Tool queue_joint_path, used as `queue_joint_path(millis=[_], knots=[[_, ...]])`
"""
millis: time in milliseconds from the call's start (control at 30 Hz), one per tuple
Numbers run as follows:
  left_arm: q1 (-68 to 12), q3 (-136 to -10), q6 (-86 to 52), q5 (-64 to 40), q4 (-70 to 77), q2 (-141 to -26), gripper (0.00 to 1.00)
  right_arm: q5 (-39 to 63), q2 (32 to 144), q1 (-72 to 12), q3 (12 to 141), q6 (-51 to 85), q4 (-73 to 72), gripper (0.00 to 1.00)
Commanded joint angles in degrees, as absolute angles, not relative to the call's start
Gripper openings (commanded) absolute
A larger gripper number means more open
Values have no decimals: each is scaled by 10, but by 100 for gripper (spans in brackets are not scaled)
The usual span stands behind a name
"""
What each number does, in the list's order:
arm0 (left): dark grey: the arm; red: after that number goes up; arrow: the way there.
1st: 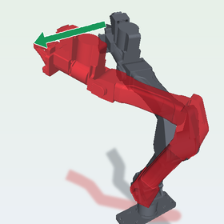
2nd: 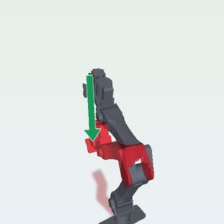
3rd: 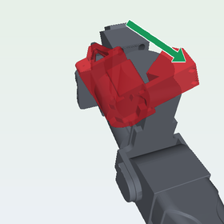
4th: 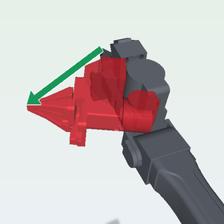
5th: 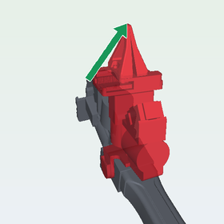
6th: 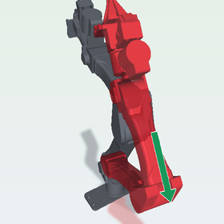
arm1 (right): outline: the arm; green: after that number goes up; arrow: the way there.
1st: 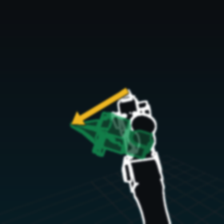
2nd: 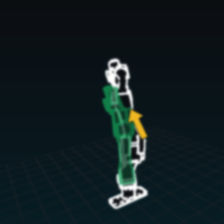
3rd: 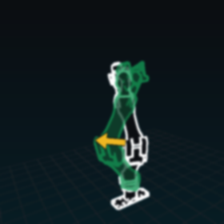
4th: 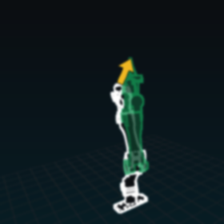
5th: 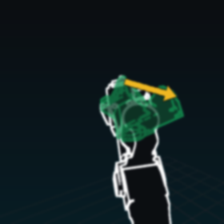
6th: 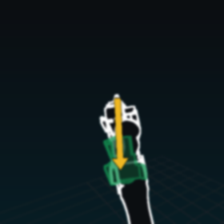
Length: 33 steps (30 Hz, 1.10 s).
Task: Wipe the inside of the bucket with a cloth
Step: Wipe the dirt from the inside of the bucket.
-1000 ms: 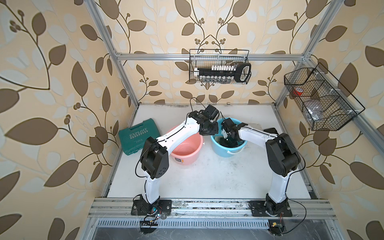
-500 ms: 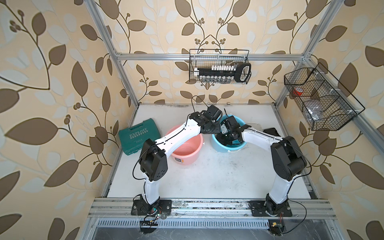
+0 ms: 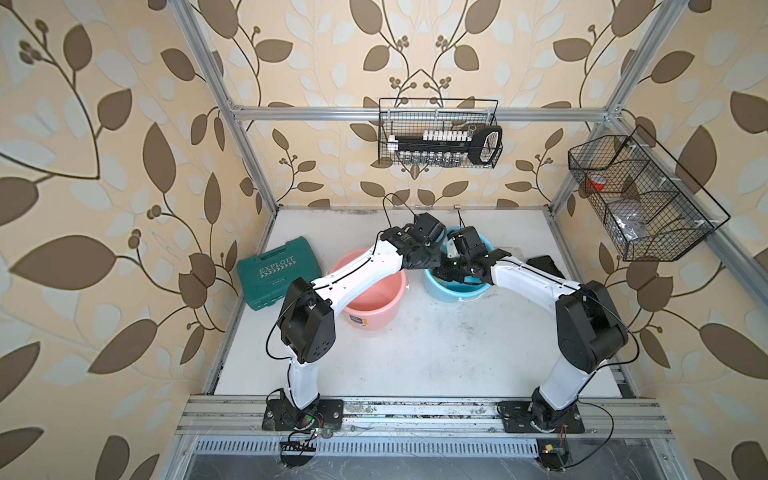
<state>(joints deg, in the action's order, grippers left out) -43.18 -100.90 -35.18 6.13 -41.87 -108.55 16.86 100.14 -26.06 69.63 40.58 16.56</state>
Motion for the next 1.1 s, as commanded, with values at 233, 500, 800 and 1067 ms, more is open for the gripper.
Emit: queue_joint_path(millis=[233,500,800,1067], knots=[[-475,-1042,-266,99,-497,-1077,0,178,982,-262,733,262,338,0],[-475,-1053,-258,123,-487,-1070,0,12,969,-262,770,172,478,0],[-475,-1057,-261,113,-492,-1073,0,-170,954,-268,803,144,512,0],[-475,-1047,-269,106,-490,-1071,0,-276,964,-268,832,117,476,0]])
